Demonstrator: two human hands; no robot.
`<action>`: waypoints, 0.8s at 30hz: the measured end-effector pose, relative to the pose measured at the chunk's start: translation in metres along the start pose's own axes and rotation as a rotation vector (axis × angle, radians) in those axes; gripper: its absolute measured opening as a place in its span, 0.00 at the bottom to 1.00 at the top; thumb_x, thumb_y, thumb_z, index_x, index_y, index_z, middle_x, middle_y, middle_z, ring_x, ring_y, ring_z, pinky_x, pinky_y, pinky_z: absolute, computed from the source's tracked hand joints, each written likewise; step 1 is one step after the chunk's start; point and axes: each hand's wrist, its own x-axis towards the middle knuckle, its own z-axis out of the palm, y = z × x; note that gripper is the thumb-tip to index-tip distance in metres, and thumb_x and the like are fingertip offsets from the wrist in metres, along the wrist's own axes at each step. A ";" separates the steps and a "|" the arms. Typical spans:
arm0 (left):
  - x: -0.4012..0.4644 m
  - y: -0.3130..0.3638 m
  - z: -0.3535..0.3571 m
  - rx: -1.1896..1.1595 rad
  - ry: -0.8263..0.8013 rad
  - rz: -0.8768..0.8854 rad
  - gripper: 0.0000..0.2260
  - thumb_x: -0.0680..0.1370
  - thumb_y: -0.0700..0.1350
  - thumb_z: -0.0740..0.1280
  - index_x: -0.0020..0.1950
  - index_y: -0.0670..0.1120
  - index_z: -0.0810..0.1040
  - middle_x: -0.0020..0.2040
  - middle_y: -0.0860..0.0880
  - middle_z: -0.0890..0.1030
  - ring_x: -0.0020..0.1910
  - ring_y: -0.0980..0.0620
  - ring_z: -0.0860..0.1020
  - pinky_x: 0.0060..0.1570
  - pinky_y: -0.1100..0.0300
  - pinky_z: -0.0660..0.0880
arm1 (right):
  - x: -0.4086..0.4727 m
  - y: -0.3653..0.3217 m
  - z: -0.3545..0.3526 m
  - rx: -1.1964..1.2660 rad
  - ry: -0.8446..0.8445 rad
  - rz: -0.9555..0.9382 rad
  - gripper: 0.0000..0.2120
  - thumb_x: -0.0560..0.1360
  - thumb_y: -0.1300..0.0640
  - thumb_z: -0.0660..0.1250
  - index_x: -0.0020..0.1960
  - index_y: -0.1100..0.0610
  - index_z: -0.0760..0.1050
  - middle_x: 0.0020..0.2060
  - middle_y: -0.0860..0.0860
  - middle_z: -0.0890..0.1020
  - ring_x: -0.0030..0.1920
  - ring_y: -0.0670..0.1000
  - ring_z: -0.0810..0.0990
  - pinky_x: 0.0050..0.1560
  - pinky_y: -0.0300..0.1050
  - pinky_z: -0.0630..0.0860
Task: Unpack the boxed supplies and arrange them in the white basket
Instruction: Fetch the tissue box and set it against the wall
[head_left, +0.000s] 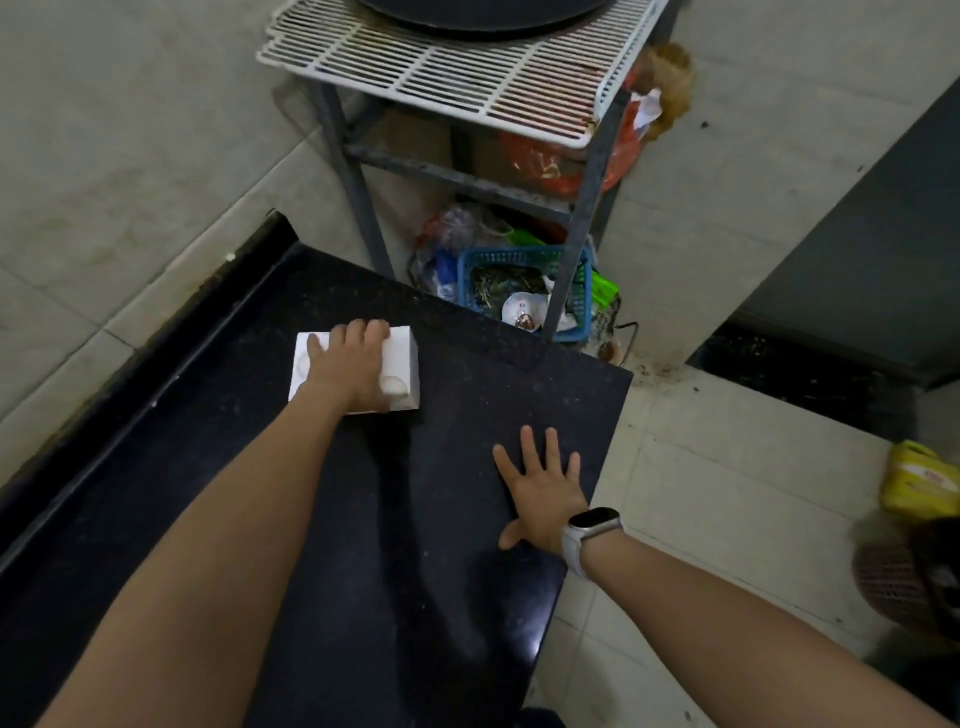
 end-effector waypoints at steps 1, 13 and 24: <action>-0.008 0.002 0.004 -0.026 0.024 -0.017 0.44 0.62 0.56 0.75 0.70 0.48 0.55 0.68 0.43 0.63 0.68 0.40 0.61 0.68 0.36 0.54 | 0.000 0.000 0.001 0.000 0.001 0.003 0.51 0.68 0.46 0.71 0.74 0.51 0.37 0.74 0.59 0.34 0.71 0.66 0.32 0.70 0.72 0.40; -0.211 0.036 0.096 -0.207 0.327 -0.179 0.41 0.61 0.60 0.72 0.70 0.48 0.65 0.62 0.42 0.74 0.59 0.40 0.72 0.59 0.46 0.64 | -0.008 -0.003 0.002 -0.007 0.091 0.014 0.42 0.72 0.45 0.66 0.74 0.51 0.42 0.75 0.57 0.39 0.74 0.62 0.38 0.71 0.67 0.43; -0.453 0.023 0.143 -0.527 0.379 -0.591 0.43 0.62 0.62 0.67 0.73 0.58 0.53 0.66 0.54 0.65 0.64 0.53 0.62 0.60 0.61 0.50 | -0.149 -0.167 0.133 0.667 -0.364 -0.607 0.27 0.73 0.49 0.66 0.69 0.47 0.60 0.66 0.47 0.69 0.62 0.45 0.71 0.64 0.41 0.70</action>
